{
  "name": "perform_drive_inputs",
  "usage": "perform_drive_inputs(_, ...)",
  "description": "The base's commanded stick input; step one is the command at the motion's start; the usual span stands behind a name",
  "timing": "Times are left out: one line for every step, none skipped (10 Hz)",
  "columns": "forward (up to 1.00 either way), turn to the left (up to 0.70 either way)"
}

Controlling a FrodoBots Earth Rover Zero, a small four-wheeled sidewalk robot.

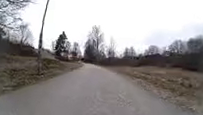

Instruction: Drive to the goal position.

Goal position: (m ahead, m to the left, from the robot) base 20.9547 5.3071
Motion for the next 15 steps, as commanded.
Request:
perform_drive_inputs(0.70,0.00)
perform_drive_inputs(0.70,0.00)
perform_drive_inputs(0.70,0.00)
perform_drive_inputs(0.70,0.00)
perform_drive_inputs(0.70,0.00)
perform_drive_inputs(0.70,0.00)
perform_drive_inputs(0.70,0.00)
perform_drive_inputs(0.70,-0.02)
perform_drive_inputs(0.70,-0.06)
perform_drive_inputs(0.70,-0.24)
perform_drive_inputs(0.70,-0.35)
perform_drive_inputs(0.70,-0.33)
perform_drive_inputs(0.70,-0.15)
perform_drive_inputs(0.70,0.00)
perform_drive_inputs(0.70,0.00)
